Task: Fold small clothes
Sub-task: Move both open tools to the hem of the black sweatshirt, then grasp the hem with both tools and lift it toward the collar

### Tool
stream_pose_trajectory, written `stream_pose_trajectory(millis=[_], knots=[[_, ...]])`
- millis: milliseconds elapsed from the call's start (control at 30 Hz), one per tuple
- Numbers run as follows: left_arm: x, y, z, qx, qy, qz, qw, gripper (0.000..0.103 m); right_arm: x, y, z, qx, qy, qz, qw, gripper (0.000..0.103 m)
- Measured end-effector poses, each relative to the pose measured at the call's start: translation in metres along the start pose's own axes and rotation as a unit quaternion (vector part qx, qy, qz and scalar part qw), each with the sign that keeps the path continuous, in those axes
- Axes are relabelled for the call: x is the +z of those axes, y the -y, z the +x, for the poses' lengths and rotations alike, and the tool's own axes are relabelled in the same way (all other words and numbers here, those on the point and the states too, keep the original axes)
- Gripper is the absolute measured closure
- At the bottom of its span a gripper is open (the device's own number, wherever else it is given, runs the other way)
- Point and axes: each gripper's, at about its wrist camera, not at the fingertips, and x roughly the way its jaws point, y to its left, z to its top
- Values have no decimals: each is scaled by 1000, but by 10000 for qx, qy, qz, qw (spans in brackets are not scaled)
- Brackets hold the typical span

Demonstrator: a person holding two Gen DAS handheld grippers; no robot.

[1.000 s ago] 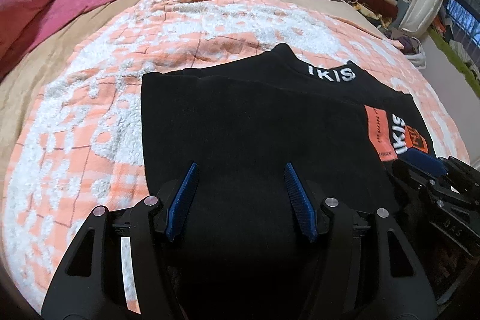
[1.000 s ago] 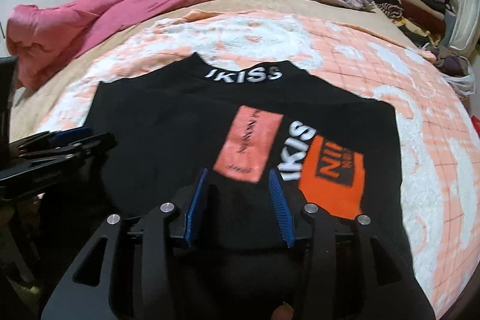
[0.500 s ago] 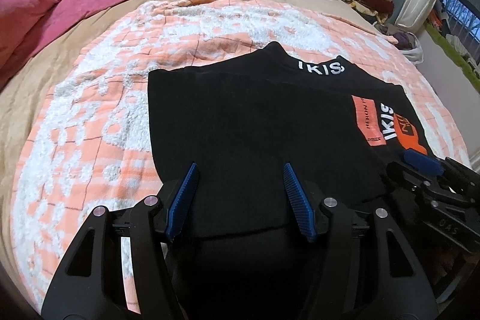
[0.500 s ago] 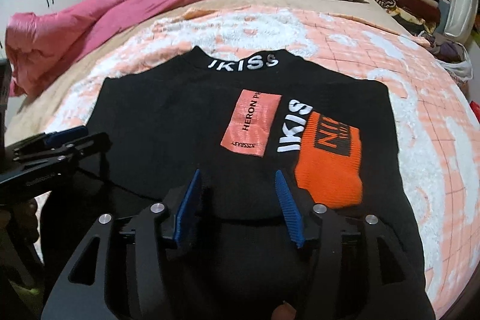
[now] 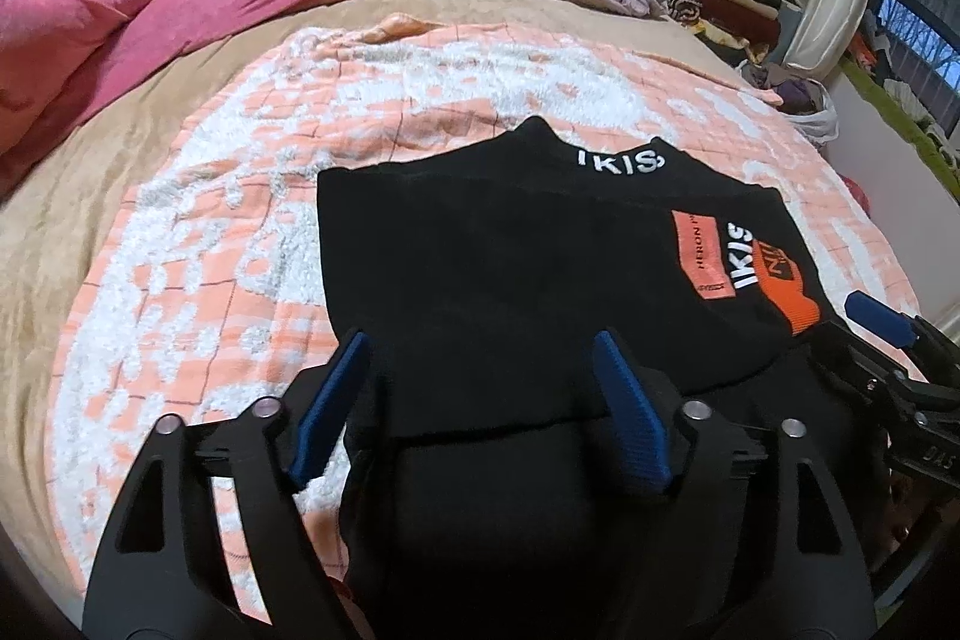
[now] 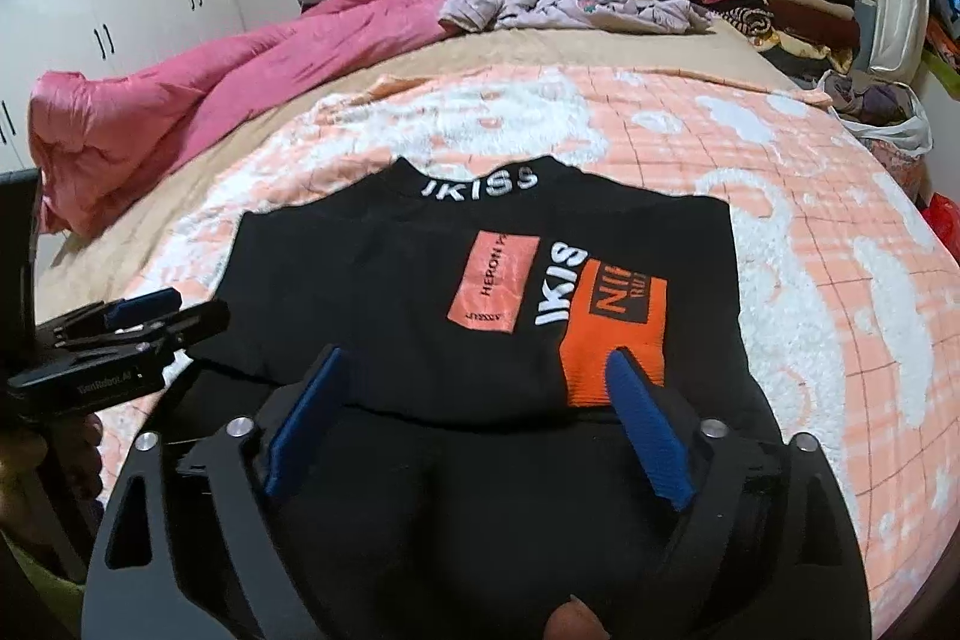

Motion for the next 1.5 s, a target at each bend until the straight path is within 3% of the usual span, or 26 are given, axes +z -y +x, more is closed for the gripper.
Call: stream_pose_trajectory(millis=[367,867,1500], knots=[[1,3,-27,200,313,62,9993,10,3,-6,-26,-57,278,-50,9996,8],[-14,-5,-50,304,404,25,9987,10,-8,-5,-52,-176,451,-118,9988,6],[-43,-18,-65,404,351,-42,9986,10,-40,-2,-70,-326,349,-221,9986,6]])
